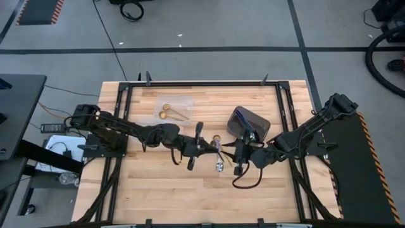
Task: Sort silverware by color (type)
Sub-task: Put the gold spoon into the top transparent bin
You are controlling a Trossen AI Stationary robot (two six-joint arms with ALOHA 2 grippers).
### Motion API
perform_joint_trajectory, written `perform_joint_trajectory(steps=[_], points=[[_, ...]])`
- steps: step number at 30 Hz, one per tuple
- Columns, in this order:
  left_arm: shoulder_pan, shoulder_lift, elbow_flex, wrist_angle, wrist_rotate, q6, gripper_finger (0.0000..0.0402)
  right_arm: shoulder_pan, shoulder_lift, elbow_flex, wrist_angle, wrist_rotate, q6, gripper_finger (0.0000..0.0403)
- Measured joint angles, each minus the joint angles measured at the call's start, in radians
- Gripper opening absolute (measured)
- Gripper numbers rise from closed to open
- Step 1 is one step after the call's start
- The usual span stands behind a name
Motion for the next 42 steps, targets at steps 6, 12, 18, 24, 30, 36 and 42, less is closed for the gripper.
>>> perform_joint_trajectory(steps=[6, 12, 18, 24, 30, 36, 42], points=[[0.006, 0.000, 0.000, 0.042, -0.065, -0.063, 0.0007, 0.000, -0.001, 0.000, 0.001, 0.136, -0.025, 0.0127], [0.046, 0.000, -0.160, 0.332, -0.104, -0.133, 0.0007, 0.000, -0.001, 0.000, -0.014, 0.121, -0.024, 0.0126], [0.091, 0.000, -0.379, 0.623, -0.203, -0.282, 0.0007, -0.004, -0.002, 0.000, -0.012, 0.120, -0.027, 0.0126], [0.092, 0.000, -0.497, 0.723, -0.391, -0.386, 0.0007, -0.015, -0.002, 0.000, -0.008, 0.088, 0.017, 0.0126], [0.108, 0.000, -0.511, 0.742, -0.575, -0.502, 0.0007, -0.055, 0.000, 0.000, -0.006, 0.064, 0.074, 0.0126], [0.112, 0.000, -0.511, 0.732, -0.824, -0.655, 0.0012, -0.109, 0.000, 0.000, -0.006, 0.042, 0.026, 0.0126], [0.111, 0.003, -0.511, 0.706, -0.979, -0.821, 0.0010, -0.150, 0.001, 0.000, 0.008, -0.066, 0.018, 0.0126]])
